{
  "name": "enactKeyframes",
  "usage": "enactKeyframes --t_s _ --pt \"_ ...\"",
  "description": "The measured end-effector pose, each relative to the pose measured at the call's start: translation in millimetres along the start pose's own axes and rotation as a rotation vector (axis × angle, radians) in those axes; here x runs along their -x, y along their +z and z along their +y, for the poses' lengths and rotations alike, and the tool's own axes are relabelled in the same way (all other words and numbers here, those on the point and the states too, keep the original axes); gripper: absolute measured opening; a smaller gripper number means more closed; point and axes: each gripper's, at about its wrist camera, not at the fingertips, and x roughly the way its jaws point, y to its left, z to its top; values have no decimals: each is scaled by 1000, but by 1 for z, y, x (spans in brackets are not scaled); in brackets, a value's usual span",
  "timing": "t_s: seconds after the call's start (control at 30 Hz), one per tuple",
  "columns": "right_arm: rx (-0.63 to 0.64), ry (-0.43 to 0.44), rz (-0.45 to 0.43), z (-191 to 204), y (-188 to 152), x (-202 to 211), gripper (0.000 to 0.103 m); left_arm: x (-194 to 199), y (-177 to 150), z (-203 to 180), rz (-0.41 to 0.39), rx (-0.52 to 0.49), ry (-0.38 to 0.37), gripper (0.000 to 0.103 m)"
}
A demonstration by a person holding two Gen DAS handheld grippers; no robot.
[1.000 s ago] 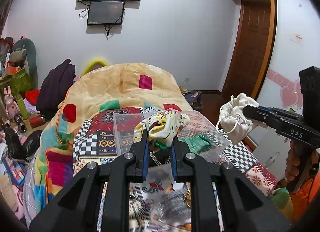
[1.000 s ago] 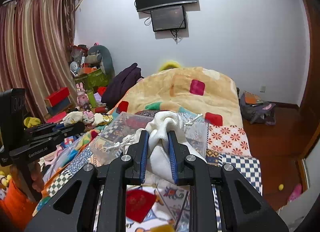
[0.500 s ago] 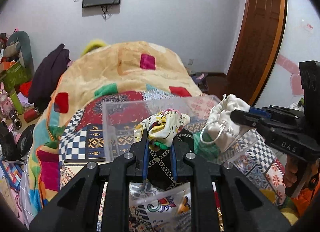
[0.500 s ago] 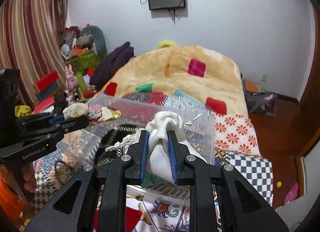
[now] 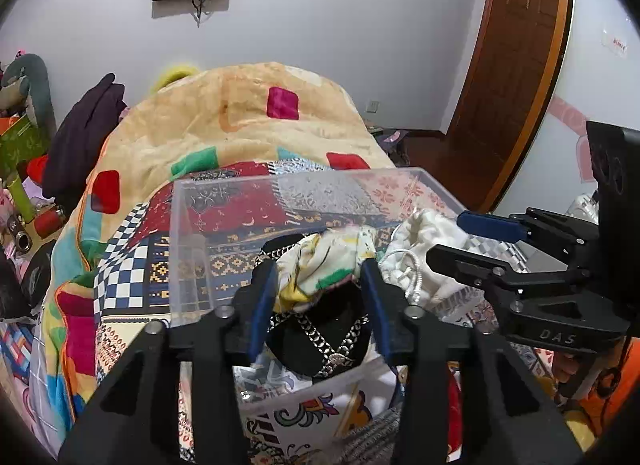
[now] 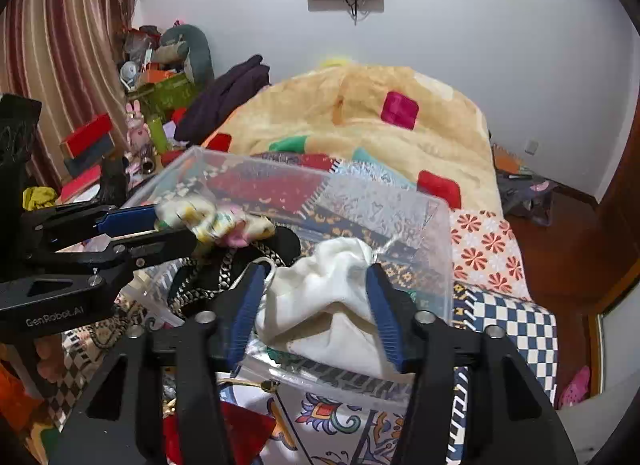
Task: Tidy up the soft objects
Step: 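Lower the pouch into the box with the right tool while the left tool drops the scrunchie in, then grasp the yellow sponge with the right tool while the left tool grasps the beaded bracelet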
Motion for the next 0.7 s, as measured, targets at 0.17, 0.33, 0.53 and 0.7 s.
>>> enactKeyframes --t_s 0.17,0.33,0.53,0.7 --pt "-18 -17 -51 0 5 22 80 29 3 -4 -52 -11 2 61" --pt "-24 -35 -102 -1 3 56 87 62 -1 -9 -103 -39 34 83" --pt "-26 -78 -117 -4 -16 85 102 86 -24 -2 -102 -32 87 98" --pt "-42 -75 -64 -5 -40 93 102 86 -48 17 -40 26 115 98"
